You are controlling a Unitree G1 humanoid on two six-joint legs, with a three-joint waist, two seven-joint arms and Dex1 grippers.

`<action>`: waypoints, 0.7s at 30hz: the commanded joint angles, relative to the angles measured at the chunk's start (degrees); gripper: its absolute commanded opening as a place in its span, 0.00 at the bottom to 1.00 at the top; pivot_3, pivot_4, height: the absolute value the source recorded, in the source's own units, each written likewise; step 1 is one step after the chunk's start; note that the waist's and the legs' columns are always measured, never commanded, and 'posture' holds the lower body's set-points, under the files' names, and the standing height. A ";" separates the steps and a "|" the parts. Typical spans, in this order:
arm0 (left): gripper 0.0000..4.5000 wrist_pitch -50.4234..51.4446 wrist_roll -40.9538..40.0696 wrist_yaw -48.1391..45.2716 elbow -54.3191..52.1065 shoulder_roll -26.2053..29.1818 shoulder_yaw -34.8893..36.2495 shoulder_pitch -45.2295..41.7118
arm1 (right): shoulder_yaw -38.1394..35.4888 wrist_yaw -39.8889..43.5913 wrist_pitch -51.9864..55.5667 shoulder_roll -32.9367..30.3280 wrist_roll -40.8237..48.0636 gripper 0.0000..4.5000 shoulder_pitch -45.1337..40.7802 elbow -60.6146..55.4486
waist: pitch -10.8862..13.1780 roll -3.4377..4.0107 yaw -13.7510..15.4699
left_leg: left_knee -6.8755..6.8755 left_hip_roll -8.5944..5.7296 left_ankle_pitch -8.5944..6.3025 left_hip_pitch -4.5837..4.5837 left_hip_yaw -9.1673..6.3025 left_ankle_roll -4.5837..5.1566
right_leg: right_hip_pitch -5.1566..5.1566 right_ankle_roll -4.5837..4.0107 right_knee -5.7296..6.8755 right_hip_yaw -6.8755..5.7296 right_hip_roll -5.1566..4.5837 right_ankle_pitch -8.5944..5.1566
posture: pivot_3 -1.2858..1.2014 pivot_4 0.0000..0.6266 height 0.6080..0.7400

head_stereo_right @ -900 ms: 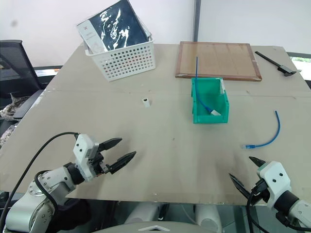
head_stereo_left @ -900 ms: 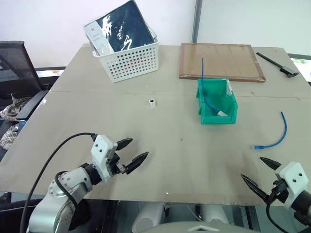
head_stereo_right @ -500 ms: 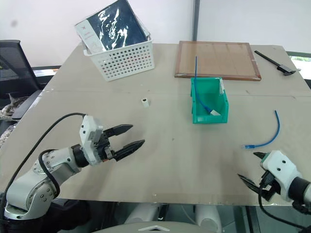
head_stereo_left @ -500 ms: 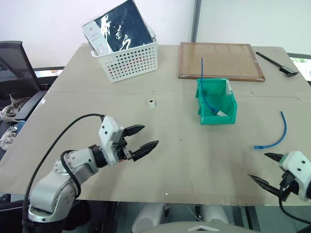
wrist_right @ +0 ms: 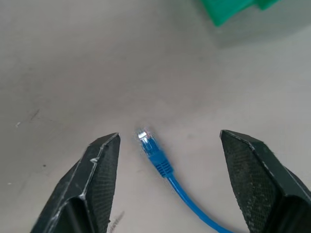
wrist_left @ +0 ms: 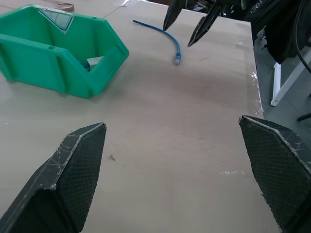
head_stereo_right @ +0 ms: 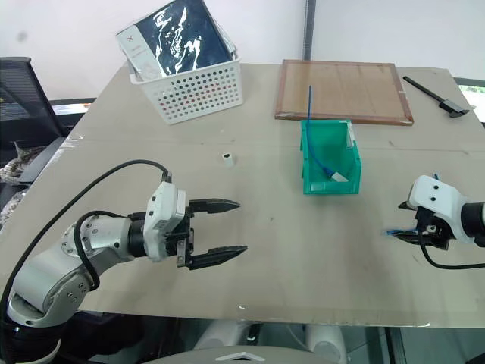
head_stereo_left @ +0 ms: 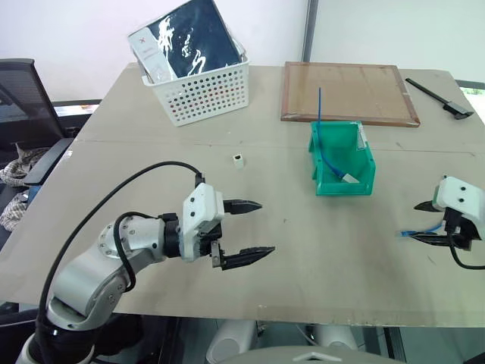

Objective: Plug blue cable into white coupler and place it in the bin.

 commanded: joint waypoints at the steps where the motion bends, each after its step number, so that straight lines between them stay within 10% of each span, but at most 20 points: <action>1: 1.00 -1.41 0.69 -0.07 -1.53 -0.12 -0.48 1.31 | 0.09 0.08 0.67 0.08 -0.31 0.71 -1.55 -1.98 | 0.01 -0.02 -0.05 | 0.00 0.00 0.00 0.00 0.00 -0.01 | 0.00 0.00 -0.01 0.02 0.00 0.00 | 0.52 0.24 1.00; 21: 1.00 -9.30 4.71 -6.56 6.82 -0.91 -1.23 2.94 | -6.67 -1.81 3.24 2.73 -0.13 0.71 3.98 -7.24 | 0.02 0.02 0.02 | 0.09 0.01 -0.07 0.06 0.01 0.10 | 0.01 0.01 0.10 0.06 0.03 0.01 | 0.52 0.24 1.00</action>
